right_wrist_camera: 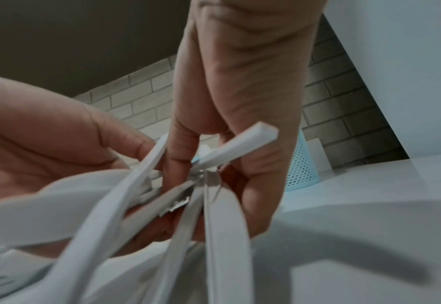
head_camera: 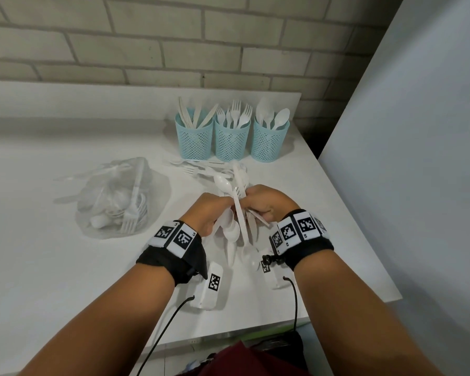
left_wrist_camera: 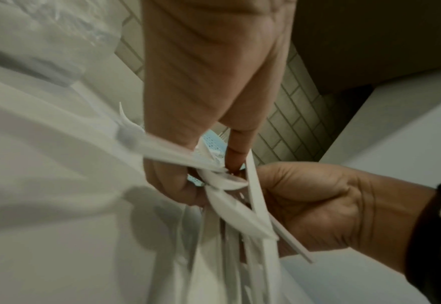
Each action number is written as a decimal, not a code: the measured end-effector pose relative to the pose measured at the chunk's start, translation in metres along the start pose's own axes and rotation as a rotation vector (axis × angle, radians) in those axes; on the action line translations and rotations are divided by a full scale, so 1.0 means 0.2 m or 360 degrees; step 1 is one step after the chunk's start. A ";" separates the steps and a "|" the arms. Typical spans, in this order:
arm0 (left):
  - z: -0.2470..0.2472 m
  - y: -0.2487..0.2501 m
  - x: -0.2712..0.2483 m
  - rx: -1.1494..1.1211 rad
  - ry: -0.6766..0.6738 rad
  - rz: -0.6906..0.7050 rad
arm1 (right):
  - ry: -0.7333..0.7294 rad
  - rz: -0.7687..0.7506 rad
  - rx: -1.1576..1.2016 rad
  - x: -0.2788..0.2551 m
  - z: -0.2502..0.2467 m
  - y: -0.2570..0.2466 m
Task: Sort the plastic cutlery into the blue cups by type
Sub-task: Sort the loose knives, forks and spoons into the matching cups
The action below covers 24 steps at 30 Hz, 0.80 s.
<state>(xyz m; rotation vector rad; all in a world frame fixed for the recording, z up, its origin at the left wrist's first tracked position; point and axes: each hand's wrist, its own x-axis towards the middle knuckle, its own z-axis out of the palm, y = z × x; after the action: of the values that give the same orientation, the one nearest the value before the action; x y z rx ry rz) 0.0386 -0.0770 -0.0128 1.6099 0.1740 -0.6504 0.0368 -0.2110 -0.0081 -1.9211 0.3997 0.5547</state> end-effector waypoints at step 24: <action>-0.02 0.06 0.15 -0.0055 0.0148 0.0237 | -0.0091 -0.0035 -0.0448 0.12 -0.36 -0.18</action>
<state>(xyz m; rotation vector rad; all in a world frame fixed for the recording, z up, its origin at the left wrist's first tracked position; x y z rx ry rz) 0.0705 -0.0838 -0.0185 1.6041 0.1315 -0.4562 0.0887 -0.2632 0.0310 -2.1697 0.2742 0.6791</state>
